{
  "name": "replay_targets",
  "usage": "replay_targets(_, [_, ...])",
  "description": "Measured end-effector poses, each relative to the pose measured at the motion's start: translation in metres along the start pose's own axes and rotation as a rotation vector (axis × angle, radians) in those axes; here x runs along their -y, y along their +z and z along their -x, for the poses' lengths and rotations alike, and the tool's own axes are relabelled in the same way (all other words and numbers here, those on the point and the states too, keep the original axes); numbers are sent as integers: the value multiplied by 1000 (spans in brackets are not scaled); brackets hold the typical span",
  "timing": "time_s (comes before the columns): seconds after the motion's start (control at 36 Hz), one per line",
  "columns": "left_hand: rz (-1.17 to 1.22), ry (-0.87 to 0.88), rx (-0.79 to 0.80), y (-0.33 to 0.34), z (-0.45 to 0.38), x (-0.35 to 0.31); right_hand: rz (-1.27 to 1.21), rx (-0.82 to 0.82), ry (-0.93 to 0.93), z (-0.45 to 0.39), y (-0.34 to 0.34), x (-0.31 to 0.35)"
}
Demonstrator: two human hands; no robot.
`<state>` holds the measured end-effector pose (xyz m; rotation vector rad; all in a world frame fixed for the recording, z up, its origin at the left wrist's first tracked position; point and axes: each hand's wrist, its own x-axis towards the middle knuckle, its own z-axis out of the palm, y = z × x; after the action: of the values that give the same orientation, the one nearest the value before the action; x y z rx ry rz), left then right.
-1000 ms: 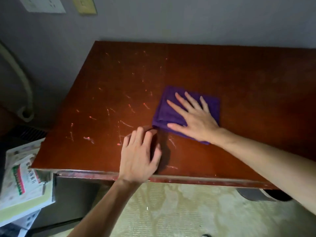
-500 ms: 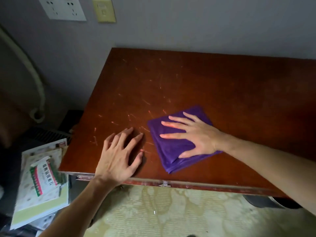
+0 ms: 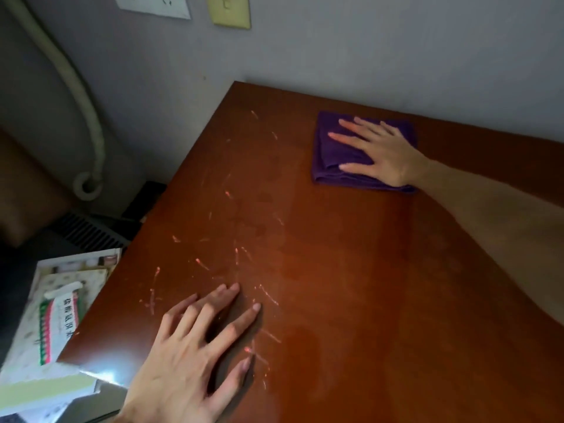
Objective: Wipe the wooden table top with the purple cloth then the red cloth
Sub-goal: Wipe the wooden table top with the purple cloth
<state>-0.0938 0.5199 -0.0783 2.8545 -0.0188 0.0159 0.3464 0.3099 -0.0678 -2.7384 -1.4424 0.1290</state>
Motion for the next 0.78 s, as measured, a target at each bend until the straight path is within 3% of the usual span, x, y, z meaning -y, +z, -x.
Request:
replay_targets(0.17, [-17, 18, -32, 5, -4, 4, -89, -66, 347, -36, -2, -12])
replay_targets(0.36, [-3, 23, -27, 4, -5, 6, -105, -33, 503, -26, 3, 18])
replay_targets(0.53, [5, 39, -37, 4, -3, 7, -80, -42, 529, 29, 20, 105])
replay_targets(0.78, [125, 52, -269, -3, 5, 2, -33, -125, 420, 146, 51, 296])
